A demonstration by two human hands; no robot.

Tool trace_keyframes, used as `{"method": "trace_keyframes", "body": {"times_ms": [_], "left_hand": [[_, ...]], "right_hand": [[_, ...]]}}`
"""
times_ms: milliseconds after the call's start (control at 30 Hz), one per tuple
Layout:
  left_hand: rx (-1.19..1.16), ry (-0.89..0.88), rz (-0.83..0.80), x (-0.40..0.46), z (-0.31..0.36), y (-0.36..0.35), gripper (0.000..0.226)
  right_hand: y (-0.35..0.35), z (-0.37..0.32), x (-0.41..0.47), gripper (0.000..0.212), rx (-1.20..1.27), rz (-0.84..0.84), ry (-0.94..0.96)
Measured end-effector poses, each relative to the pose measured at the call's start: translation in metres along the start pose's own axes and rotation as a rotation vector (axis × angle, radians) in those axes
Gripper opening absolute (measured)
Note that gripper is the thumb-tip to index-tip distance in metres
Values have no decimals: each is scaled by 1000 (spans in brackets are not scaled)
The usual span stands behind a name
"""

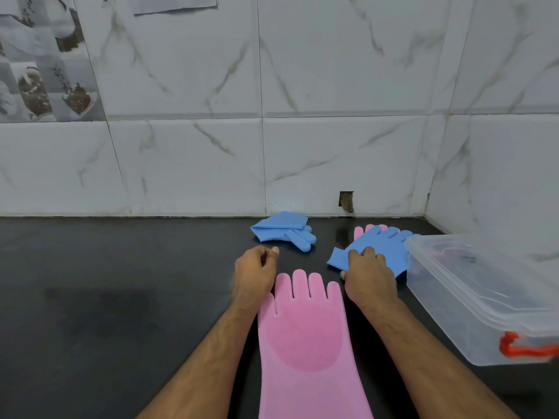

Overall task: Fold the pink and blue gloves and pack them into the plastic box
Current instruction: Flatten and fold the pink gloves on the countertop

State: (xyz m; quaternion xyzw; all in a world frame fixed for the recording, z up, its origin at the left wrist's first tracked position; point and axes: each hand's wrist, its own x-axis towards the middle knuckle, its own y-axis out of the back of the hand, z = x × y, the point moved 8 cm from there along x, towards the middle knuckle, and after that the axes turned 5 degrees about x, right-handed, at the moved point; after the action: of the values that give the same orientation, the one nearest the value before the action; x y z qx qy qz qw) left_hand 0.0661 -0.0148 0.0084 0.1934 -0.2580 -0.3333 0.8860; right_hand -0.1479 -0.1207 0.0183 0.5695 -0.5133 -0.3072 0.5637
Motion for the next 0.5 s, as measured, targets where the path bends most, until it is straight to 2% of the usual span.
{"method": "trace_keyframes", "body": {"times_ms": [167,267,367,433,467,500], "left_hand": [[-22,-6,29,9,3,-2,45],[15,-107,51,9,13,-3,46],[25,-221,71,3,32,-2,43],[28,-312,39,-2,47,-5,22],[52,-360,11,-6,53,-9,16],[94,-400,-17,-10,59,-12,26]], "right_hand": [[-3,9,9,40,15,49,-49],[-1,11,13,37,54,124,-86],[21,8,10,24,161,360,-45],[44,1,2,6,209,562,55],[52,-1,-1,12,264,626,79],[54,-4,-2,15,380,626,116]]}}
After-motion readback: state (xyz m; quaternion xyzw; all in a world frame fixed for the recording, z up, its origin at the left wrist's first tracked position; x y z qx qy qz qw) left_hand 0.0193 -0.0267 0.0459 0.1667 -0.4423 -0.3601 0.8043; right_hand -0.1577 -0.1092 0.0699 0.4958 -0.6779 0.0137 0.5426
